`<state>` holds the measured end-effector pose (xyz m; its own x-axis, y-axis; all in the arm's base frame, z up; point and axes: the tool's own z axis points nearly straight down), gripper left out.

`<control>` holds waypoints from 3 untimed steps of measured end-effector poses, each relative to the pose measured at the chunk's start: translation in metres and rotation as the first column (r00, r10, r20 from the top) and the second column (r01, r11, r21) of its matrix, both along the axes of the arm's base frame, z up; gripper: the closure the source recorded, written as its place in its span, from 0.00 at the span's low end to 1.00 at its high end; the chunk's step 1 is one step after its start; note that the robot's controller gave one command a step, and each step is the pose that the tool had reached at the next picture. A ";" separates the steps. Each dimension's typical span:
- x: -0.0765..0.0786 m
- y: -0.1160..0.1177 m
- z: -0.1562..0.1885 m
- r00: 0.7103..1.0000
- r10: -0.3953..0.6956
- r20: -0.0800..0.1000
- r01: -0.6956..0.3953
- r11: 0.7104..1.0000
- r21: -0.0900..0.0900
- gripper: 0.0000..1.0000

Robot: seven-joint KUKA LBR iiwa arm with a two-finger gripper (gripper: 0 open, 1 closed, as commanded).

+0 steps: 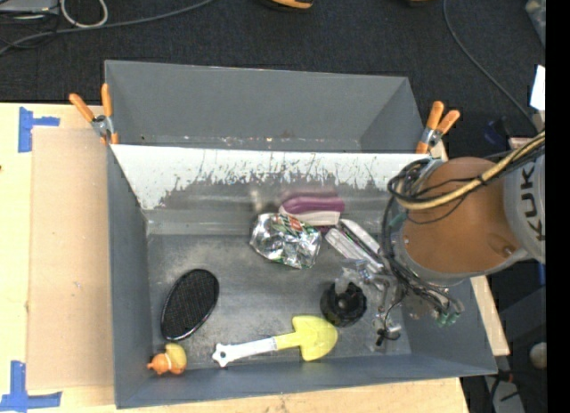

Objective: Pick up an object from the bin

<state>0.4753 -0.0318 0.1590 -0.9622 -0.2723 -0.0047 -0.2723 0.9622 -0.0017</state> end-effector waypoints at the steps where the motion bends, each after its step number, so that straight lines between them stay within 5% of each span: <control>1: -0.001 0.068 -0.046 0.993 0.113 -0.019 -0.113 0.994 0.008 0.00; 2: 0.007 0.102 -0.085 0.985 0.172 0.009 -0.172 0.985 -0.003 0.00; 3: 0.027 0.078 -0.089 0.959 0.282 -0.011 -0.282 0.959 0.005 1.00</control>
Offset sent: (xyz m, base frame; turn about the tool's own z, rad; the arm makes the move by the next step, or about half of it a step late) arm 0.0043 0.1045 -0.0890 -0.1767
